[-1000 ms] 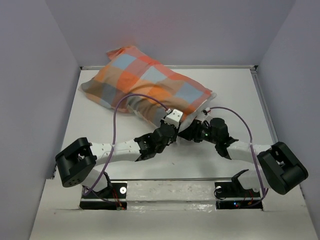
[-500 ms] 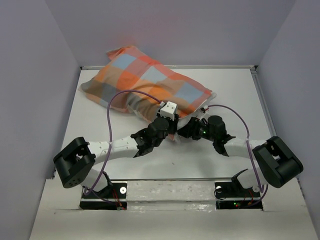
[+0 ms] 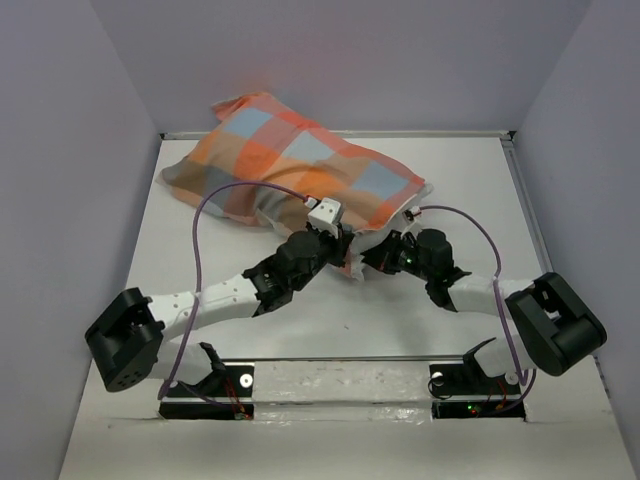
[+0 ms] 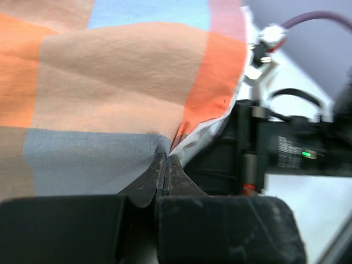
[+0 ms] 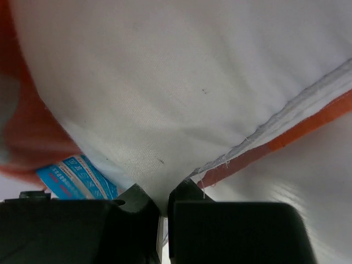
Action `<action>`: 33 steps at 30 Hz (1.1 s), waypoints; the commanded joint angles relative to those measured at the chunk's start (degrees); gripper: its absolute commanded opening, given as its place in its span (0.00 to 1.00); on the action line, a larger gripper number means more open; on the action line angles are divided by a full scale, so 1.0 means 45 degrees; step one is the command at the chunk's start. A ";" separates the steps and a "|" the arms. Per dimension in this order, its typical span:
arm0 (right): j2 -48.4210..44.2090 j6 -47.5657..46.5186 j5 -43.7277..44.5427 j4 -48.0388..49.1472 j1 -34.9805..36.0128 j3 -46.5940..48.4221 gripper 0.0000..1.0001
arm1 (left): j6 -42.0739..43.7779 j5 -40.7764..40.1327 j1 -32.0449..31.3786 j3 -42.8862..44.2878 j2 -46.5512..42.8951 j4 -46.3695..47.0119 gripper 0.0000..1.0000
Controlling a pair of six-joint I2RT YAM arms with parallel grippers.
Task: Put the pillow into the pillowcase
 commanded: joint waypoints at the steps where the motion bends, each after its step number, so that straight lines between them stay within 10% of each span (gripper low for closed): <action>1: -0.0648 -0.0062 0.1140 0.2325 0.0105 0.0480 0.00 | -0.0968 0.1949 -0.0759 -0.0241 -0.1886 0.0168 0.00; 21: 0.4039 0.2694 -0.0613 0.6589 0.0222 0.2181 0.00 | -0.2514 0.5450 -0.4082 0.3255 -0.0642 0.1787 0.00; 23: 0.3494 0.2342 -0.0926 0.5848 0.0105 0.1420 0.15 | -0.2573 0.5215 -0.4082 0.3099 -0.0485 0.1806 0.00; 24: 0.2640 0.2050 -0.0773 0.4625 -0.0088 0.1108 0.38 | -0.2553 0.5059 -0.4082 0.3021 -0.0465 0.1806 0.00; 26: 0.1679 0.1562 -0.0635 0.3409 -0.0266 0.0154 0.61 | -0.2456 0.4844 -0.4063 0.2845 -0.0465 0.1632 0.13; 29: -0.1243 0.0373 0.0647 -0.0976 -0.0540 -0.0629 0.74 | -0.1813 0.4280 -0.4043 0.3000 -0.0679 0.0599 0.84; 33: -0.3983 -0.0372 0.3299 -0.4825 -0.0794 -0.0868 0.72 | -0.0894 0.3072 -0.3926 0.3839 -0.1343 -0.1276 0.99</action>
